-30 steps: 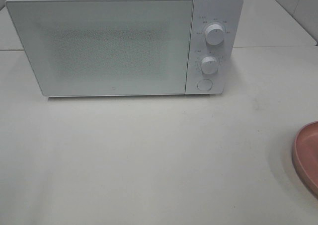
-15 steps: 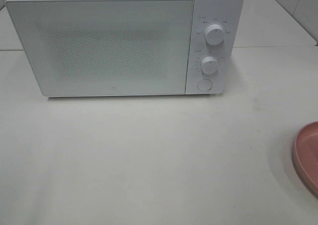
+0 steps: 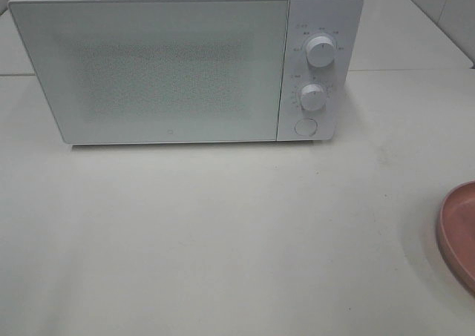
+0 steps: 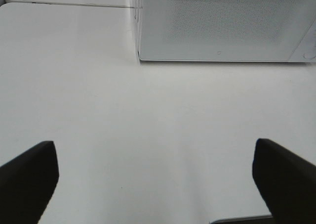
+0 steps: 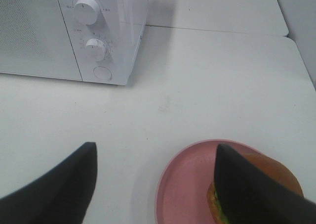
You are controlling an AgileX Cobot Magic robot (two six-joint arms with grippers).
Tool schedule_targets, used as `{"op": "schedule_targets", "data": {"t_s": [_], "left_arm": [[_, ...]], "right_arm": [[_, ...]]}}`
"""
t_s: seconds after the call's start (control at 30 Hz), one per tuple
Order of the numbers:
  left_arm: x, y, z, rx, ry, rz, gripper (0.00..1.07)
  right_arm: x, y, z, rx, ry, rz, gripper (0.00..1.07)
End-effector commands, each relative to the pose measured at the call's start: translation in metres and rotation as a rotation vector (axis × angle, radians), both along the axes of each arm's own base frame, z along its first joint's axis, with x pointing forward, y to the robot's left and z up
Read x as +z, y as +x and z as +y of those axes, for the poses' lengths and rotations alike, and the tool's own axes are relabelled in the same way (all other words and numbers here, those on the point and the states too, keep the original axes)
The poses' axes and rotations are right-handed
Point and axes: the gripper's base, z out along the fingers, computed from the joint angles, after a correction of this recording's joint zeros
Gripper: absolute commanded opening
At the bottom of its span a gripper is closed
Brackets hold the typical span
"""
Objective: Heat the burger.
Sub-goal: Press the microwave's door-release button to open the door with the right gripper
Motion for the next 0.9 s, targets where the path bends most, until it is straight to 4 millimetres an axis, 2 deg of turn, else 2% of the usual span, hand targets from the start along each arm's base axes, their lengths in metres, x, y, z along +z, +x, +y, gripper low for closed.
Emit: {"op": "schedule_targets", "data": {"t_s": [0.03,0.37,0.43,0.53,0.6,0.9], "left_arm": [[0.001,-0.002,0.0,-0.003,-0.006,-0.028,1.0],[0.001,-0.002,0.0,-0.003,-0.006,-0.028,1.0],[0.001,-0.002,0.0,-0.003,-0.006,-0.028,1.0],[0.001,-0.002,0.0,-0.003,-0.006,-0.028,1.0],[0.001,-0.002,0.0,-0.003,-0.006,-0.028,1.0],[0.001,-0.002,0.0,-0.003,-0.006,-0.028,1.0]], "right_arm": [[0.003,0.013,0.001,0.003,-0.014,-0.028,0.67],[-0.001,0.042,0.006,0.004,-0.01,0.003,0.67],[-0.003,0.056,0.008,-0.005,0.012,0.002,0.67],[-0.003,0.06,0.009,-0.008,0.019,0.0,0.67],[-0.007,0.073,0.011,-0.01,0.028,0.006,0.7],[-0.015,0.105,0.016,-0.001,0.033,-0.026,0.75]]}}
